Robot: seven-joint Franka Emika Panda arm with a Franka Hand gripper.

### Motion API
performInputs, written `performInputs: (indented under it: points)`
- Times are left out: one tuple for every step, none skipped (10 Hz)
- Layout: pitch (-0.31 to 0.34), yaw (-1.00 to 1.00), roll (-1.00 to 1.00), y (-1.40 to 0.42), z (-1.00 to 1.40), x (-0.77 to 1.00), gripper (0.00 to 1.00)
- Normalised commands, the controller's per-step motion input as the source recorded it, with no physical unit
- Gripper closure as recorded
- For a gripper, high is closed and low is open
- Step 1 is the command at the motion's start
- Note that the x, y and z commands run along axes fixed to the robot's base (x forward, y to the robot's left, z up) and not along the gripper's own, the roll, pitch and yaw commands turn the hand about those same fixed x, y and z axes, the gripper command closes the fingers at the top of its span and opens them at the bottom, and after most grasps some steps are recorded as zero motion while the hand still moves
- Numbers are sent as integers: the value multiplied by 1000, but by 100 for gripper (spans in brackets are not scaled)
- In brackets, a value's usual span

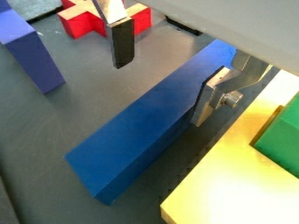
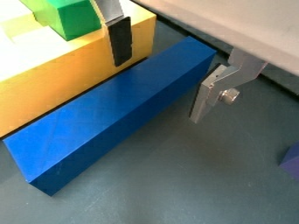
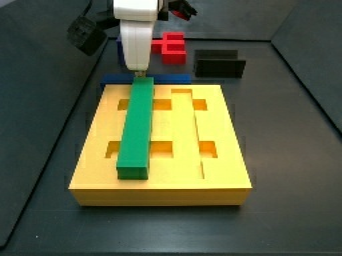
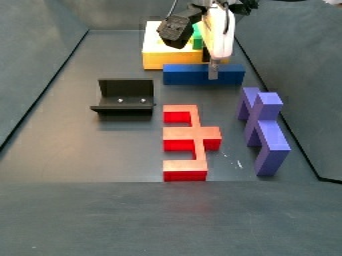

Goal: Pick up the blue object. Move up. Move to above the board. Insert the blue object.
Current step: Pick up the blue object.

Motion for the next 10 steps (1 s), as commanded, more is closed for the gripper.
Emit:
performInputs:
  points:
    - [51,0,-206,0,-346,303,0]
    - [67,0,-199,0,-300,223,0]
    - [37,0,-186,0,-300,129,0]
    - [36,0,-194,0,-220,0,0]
    - [19,-26,-196,0,-37,0,0]
    - [0,-37,-207,0,0,0,0]
    - [0,-6,-156,0,0,0,0]
    - [0,-37,-121,0,0,-3,0]
    - [0,-43,-89,0,0,-66,0]
    - [0,-14,-79,0,-26,-69,0]
